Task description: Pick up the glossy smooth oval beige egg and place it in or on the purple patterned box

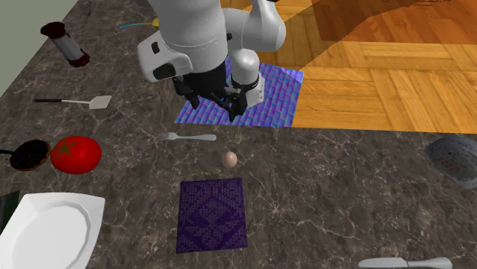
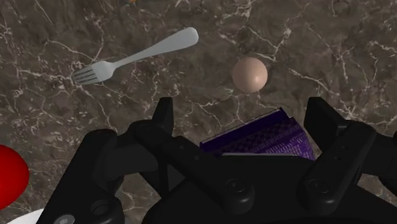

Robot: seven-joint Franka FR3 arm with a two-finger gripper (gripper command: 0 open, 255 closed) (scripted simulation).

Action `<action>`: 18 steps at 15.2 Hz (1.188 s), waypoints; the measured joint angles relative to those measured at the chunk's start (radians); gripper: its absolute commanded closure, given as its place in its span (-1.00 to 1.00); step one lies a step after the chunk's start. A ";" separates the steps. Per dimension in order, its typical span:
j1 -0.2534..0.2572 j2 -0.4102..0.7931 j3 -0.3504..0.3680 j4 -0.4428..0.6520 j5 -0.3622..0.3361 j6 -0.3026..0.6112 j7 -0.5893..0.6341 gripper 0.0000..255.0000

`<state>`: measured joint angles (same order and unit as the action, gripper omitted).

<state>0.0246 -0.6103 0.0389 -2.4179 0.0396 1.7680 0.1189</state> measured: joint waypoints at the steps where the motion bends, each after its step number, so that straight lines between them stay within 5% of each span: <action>1: 0.003 0.024 0.009 -0.007 0.003 0.021 0.011 -1.00; 12: 0.020 0.347 0.084 -0.063 0.008 0.298 0.110 -1.00; 18: 0.018 0.407 0.087 -0.102 0.003 0.389 0.113 -1.00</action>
<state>0.0423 -0.2036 0.1254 -2.5194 0.0430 2.1570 0.2323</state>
